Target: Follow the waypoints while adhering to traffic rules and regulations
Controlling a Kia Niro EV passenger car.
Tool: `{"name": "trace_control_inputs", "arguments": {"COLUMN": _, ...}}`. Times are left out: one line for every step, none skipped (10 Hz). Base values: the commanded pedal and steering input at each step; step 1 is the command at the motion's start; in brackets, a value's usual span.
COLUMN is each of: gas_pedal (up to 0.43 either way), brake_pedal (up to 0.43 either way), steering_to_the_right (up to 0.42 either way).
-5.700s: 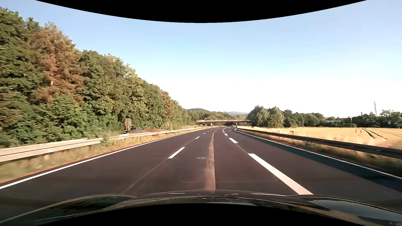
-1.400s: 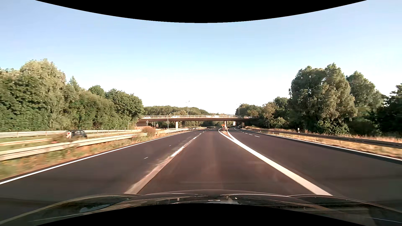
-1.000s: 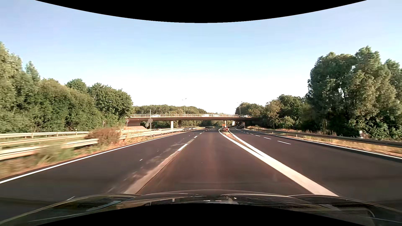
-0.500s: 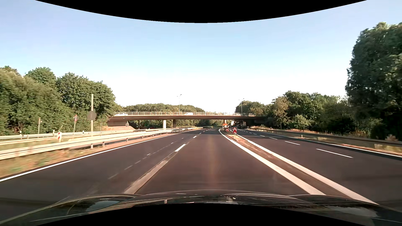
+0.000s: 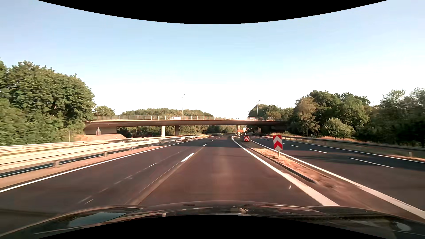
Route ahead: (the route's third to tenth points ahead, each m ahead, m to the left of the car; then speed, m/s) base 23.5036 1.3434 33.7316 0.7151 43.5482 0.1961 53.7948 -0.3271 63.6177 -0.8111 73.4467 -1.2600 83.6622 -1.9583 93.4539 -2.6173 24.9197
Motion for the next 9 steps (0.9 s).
{"name": "trace_control_inputs", "arguments": {"gas_pedal": 0.209, "brake_pedal": 0.000, "steering_to_the_right": 0.006}}
{"name": "trace_control_inputs", "arguments": {"gas_pedal": 0.209, "brake_pedal": 0.000, "steering_to_the_right": 0.006}}
{"name": "trace_control_inputs", "arguments": {"gas_pedal": 0.209, "brake_pedal": 0.000, "steering_to_the_right": 0.006}}
{"name": "trace_control_inputs", "arguments": {"gas_pedal": 0.209, "brake_pedal": 0.000, "steering_to_the_right": 0.006}}
{"name": "trace_control_inputs", "arguments": {"gas_pedal": 0.209, "brake_pedal": 0.000, "steering_to_the_right": 0.006}}
{"name": "trace_control_inputs", "arguments": {"gas_pedal": 0.209, "brake_pedal": 0.000, "steering_to_the_right": 0.006}}
{"name": "trace_control_inputs", "arguments": {"gas_pedal": 0.209, "brake_pedal": 0.000, "steering_to_the_right": 0.006}}
{"name": "trace_control_inputs", "arguments": {"gas_pedal": 0.209, "brake_pedal": 0.000, "steering_to_the_right": 0.007}}
{"name": "trace_control_inputs", "arguments": {"gas_pedal": 0.209, "brake_pedal": 0.000, "steering_to_the_right": 0.006}}
